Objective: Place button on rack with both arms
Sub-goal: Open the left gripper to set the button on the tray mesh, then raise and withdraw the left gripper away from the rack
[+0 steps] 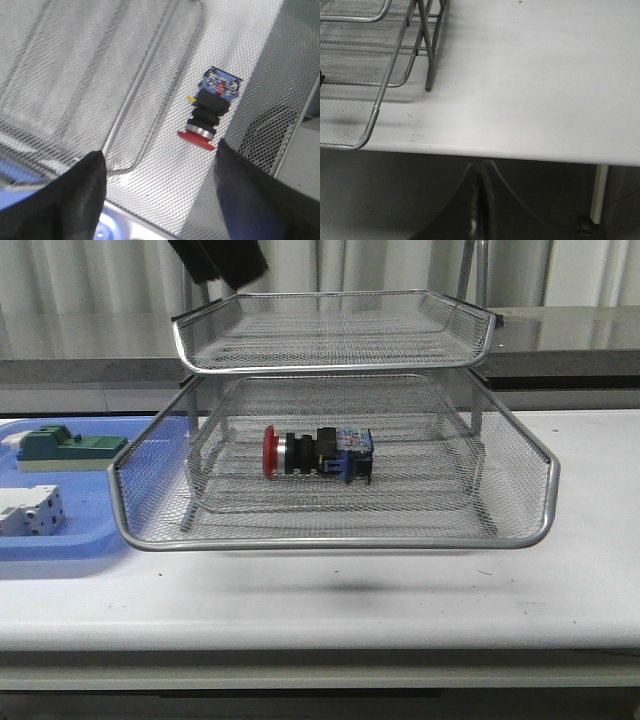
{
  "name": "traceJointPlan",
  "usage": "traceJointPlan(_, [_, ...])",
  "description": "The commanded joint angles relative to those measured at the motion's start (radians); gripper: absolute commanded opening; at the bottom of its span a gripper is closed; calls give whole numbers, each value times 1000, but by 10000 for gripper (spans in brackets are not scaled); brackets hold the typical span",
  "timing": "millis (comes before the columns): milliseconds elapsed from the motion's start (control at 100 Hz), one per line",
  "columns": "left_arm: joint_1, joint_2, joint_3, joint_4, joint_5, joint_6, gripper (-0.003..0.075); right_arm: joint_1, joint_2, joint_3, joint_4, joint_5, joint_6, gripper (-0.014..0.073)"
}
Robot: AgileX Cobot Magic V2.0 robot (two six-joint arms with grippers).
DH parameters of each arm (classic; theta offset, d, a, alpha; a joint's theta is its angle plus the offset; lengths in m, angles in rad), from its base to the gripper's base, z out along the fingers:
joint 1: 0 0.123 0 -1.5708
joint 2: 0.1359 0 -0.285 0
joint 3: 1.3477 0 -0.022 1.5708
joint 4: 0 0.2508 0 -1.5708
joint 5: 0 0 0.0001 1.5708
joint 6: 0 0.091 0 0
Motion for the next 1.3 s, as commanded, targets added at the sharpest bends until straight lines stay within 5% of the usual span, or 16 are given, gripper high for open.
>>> traceJointPlan(0, [59,-87,-15,-71,35,-17,452,-4,7,-32,-11,-64,-2,-70])
traceJointPlan(250, [253,-235,134,-146,8,-17,439,-4,7,-32,-11,-64,-2,-70])
traceJointPlan(530, [379,-482,441,-146,-173,-19,439,-4,7,-32,-11,-64,-2,-70])
traceJointPlan(1290, [403,-1266,1306,-276,-1005,-42,439,-4,7,-32,-11,-64,-2,-70])
